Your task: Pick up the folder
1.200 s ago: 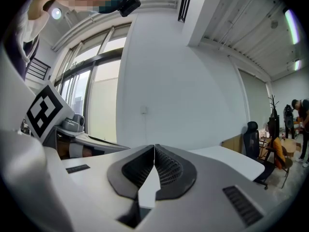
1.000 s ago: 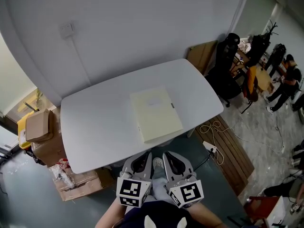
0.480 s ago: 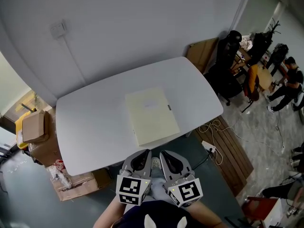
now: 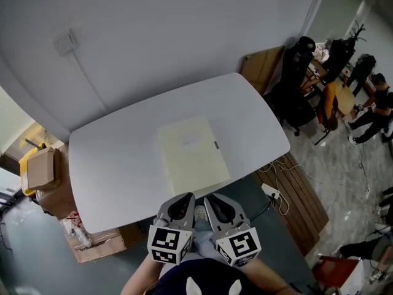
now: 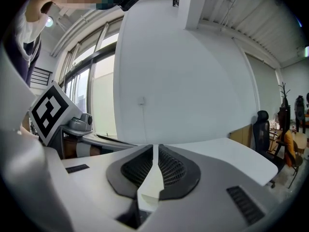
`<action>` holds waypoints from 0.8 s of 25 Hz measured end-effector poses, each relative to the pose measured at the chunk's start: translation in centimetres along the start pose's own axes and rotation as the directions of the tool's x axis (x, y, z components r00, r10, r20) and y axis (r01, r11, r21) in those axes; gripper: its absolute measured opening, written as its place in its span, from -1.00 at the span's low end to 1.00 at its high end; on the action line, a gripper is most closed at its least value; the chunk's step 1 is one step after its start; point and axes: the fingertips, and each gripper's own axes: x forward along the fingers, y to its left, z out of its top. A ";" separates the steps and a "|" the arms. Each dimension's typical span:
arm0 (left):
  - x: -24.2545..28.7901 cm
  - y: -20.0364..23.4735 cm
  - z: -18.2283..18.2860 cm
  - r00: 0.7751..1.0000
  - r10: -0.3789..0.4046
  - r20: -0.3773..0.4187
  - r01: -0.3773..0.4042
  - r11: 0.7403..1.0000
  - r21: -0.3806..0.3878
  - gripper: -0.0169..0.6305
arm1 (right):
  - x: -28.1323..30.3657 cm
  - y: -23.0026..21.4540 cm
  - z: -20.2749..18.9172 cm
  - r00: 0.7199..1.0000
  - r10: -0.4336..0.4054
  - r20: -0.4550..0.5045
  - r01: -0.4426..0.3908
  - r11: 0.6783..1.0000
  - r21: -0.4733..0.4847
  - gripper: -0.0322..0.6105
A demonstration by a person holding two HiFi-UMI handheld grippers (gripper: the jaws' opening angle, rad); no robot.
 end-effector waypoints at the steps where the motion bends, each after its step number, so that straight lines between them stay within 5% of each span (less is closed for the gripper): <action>1: 0.4 0.2 0.1 1.000 -0.002 0.000 0.002 1.000 -0.007 -0.93 | 0.4 -0.3 -0.1 1.000 0.006 -0.006 -0.006 1.000 0.001 -0.87; 15: 5.2 3.0 1.4 1.000 0.011 -0.009 -0.011 0.999 -0.040 -0.91 | 5.1 -4.9 -0.2 0.998 0.019 -0.053 -0.017 0.999 0.029 -0.74; 20: 6.5 4.3 1.2 0.998 0.041 -0.037 -0.042 0.999 -0.030 -0.56 | 6.9 -5.9 -0.9 0.995 0.043 -0.087 -0.039 0.998 0.043 -0.52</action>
